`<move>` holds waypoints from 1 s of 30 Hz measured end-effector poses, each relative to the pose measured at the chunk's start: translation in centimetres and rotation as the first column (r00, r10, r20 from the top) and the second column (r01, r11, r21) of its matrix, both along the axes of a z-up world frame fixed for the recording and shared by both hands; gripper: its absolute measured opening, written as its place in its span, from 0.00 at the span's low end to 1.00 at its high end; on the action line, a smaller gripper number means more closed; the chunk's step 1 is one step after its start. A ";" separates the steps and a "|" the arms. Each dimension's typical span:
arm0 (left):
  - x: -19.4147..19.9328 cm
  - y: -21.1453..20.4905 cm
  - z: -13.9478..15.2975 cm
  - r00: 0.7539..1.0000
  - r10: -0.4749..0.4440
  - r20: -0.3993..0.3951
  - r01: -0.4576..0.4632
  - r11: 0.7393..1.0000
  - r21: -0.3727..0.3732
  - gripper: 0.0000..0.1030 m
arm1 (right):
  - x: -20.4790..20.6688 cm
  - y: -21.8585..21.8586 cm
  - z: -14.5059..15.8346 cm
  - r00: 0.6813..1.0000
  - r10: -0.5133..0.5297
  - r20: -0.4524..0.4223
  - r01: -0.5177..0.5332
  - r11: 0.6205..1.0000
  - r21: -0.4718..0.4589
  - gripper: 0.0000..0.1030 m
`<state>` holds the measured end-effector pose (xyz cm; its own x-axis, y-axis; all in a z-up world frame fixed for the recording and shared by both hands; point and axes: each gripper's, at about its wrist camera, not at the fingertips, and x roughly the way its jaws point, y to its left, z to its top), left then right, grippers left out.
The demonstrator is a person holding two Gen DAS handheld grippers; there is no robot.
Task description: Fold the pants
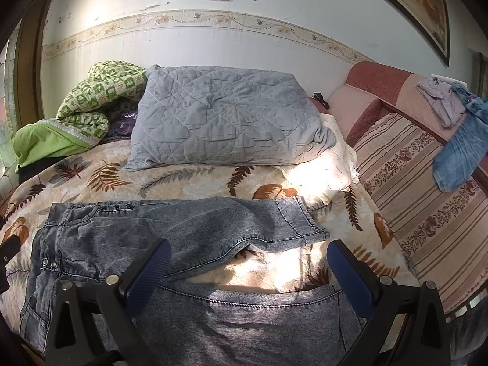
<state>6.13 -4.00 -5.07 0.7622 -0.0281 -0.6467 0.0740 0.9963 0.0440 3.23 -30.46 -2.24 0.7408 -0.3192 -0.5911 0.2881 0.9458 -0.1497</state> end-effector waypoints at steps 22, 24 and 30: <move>4.6 -1.0 -2.4 0.997 -0.043 -0.067 0.044 0.999 0.012 1.00 | 4.8 -1.0 -2.6 0.999 -0.006 -0.042 0.007 1.000 0.005 1.00; 5.1 0.1 -4.3 0.987 -0.033 -0.157 0.030 0.999 -0.019 1.00 | 4.8 -1.7 -3.1 0.999 -0.013 -0.049 0.014 1.000 0.003 1.00; 5.1 3.6 -9.3 0.941 0.068 -0.332 -0.095 0.993 -0.066 0.91 | 5.0 -6.5 -5.8 0.990 -0.089 -0.107 0.090 0.996 0.007 1.00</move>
<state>11.28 -0.38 -14.38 0.5093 -0.0363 -0.8598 -0.0108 0.9988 -0.0485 8.19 -36.96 -8.00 0.6422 -0.3740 -0.6691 0.3547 0.9188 -0.1732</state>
